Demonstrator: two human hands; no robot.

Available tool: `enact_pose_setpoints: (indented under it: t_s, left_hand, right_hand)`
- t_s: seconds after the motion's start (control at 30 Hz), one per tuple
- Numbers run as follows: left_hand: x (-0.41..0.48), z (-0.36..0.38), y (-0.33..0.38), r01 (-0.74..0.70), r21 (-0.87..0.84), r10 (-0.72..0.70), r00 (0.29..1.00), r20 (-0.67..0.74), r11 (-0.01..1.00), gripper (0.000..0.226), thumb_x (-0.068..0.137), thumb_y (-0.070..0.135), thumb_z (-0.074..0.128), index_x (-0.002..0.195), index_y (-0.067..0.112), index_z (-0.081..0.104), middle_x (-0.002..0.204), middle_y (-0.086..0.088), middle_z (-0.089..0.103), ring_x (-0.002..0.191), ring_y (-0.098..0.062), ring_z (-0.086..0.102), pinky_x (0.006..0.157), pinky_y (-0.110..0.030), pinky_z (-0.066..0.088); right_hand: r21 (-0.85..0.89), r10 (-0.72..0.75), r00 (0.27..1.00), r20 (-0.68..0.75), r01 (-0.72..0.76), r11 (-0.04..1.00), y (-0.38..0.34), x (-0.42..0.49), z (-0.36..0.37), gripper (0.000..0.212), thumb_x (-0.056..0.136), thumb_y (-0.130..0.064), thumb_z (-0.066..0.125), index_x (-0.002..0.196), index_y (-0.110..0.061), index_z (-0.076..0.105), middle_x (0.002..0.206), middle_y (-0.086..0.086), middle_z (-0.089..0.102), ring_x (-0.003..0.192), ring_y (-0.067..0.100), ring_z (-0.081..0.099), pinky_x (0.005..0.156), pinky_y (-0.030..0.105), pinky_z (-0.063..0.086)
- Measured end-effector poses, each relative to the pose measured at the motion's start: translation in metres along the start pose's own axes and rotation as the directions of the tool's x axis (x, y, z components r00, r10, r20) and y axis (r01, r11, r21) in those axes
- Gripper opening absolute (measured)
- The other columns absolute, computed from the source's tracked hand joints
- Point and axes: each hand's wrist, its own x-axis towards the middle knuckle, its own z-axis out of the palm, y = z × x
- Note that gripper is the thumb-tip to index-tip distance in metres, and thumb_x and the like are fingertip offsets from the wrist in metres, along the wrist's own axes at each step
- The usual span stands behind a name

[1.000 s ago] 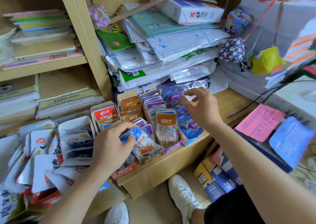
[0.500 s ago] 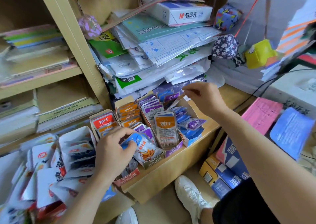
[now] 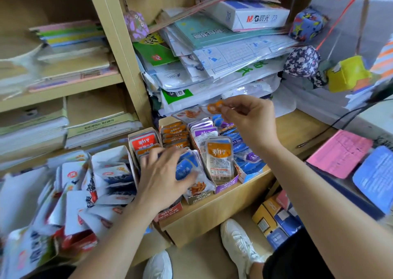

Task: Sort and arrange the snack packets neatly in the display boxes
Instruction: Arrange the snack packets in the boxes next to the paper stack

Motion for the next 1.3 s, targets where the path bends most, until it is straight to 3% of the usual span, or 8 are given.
enact_pose_setpoints:
  t_s: [0.17,0.37,0.63,0.77,0.93,1.0,1.17,1.3]
  left_hand:
    - [0.004,0.011,0.000,-0.030,0.134,0.025,0.999,0.040,0.991,0.070,0.085,0.079,0.044,0.141,0.036,0.047,0.127,0.015,0.063,0.127,-0.017,0.038,0.095,-0.042,0.026]
    - [-0.009,-0.001,0.005,-0.100,-0.191,0.095,0.995,-0.038,0.976,0.058,0.076,0.055,0.077,0.126,0.035,0.056,0.120,0.018,0.065,0.102,0.003,0.048,0.090,-0.027,0.028]
    - [-0.031,-0.001,0.012,-0.318,-0.114,0.299,0.942,-0.154,0.941,0.053,0.077,0.045,0.085,0.122,0.023,0.068,0.106,0.009,0.062,0.099,-0.009,0.060,0.079,-0.027,0.055]
    - [-0.034,-0.002,0.010,-0.318,-0.144,0.294,0.941,-0.168,0.937,0.050,0.082,0.046,0.079,0.124,0.022,0.068,0.108,0.008,0.063,0.100,-0.009,0.062,0.080,-0.029,0.056]
    - [-0.033,-0.006,0.008,-0.291,-0.195,0.260,0.951,-0.167,0.937,0.044,0.090,0.048,0.069,0.125,0.021,0.068,0.112,0.009,0.066,0.102,-0.006,0.063,0.078,-0.030,0.058]
    - [-0.032,-0.007,0.008,-0.281,-0.211,0.249,0.954,-0.164,0.936,0.047,0.090,0.048,0.068,0.127,0.020,0.067,0.114,0.008,0.068,0.102,-0.006,0.064,0.078,-0.030,0.059]
    - [-0.027,-0.009,0.010,-0.254,-0.205,0.226,0.962,-0.151,0.945,0.052,0.088,0.051,0.067,0.130,0.020,0.066,0.113,0.009,0.069,0.100,-0.007,0.066,0.078,-0.032,0.059]
    - [-0.026,-0.010,0.012,-0.247,-0.221,0.220,0.966,-0.139,0.944,0.048,0.086,0.049,0.069,0.125,0.022,0.068,0.114,0.011,0.070,0.102,-0.005,0.065,0.081,-0.031,0.058]
  right_hand:
    - [-0.056,0.029,0.998,0.064,-0.026,0.998,0.005,0.000,0.014,0.013,0.086,-0.003,0.075,0.099,-0.003,0.076,0.078,0.012,0.075,0.069,0.027,0.071,0.067,0.038,0.061]
    - [-0.107,-0.024,0.995,0.097,0.034,0.994,0.008,0.000,0.023,0.013,0.087,-0.004,0.074,0.096,-0.013,0.077,0.076,0.003,0.074,0.068,0.019,0.070,0.067,0.033,0.060]
    - [-0.364,-0.320,0.889,0.329,0.432,0.825,0.016,-0.001,0.051,0.021,0.084,-0.002,0.068,0.093,-0.016,0.082,0.083,0.005,0.075,0.073,0.015,0.068,0.067,0.027,0.053]
    - [-0.351,-0.263,0.837,0.480,0.458,0.817,0.026,-0.003,0.068,0.020,0.085,0.003,0.064,0.093,-0.007,0.080,0.075,0.011,0.074,0.067,0.024,0.069,0.061,0.030,0.053]
    - [-0.326,0.033,0.904,0.427,0.120,0.938,0.016,0.006,0.044,0.048,0.089,0.004,0.061,0.129,-0.021,0.067,0.081,-0.013,0.074,0.062,0.007,0.068,0.056,0.022,0.052]
    - [-0.373,0.032,0.930,0.367,0.116,0.920,0.016,0.012,0.023,0.045,0.088,0.001,0.063,0.126,-0.023,0.068,0.075,-0.028,0.066,0.053,0.004,0.060,0.051,0.018,0.047]
    - [-0.636,0.269,0.839,0.474,0.114,0.763,0.031,0.006,-0.015,0.042,0.080,-0.029,0.083,0.120,-0.026,0.070,0.092,-0.011,0.066,0.072,0.001,0.059,0.064,0.014,0.045]
    - [-0.628,0.229,0.838,0.495,0.163,0.761,0.040,0.002,-0.014,0.023,0.078,-0.015,0.085,0.098,-0.019,0.076,0.083,-0.006,0.067,0.073,0.005,0.060,0.067,0.020,0.050]
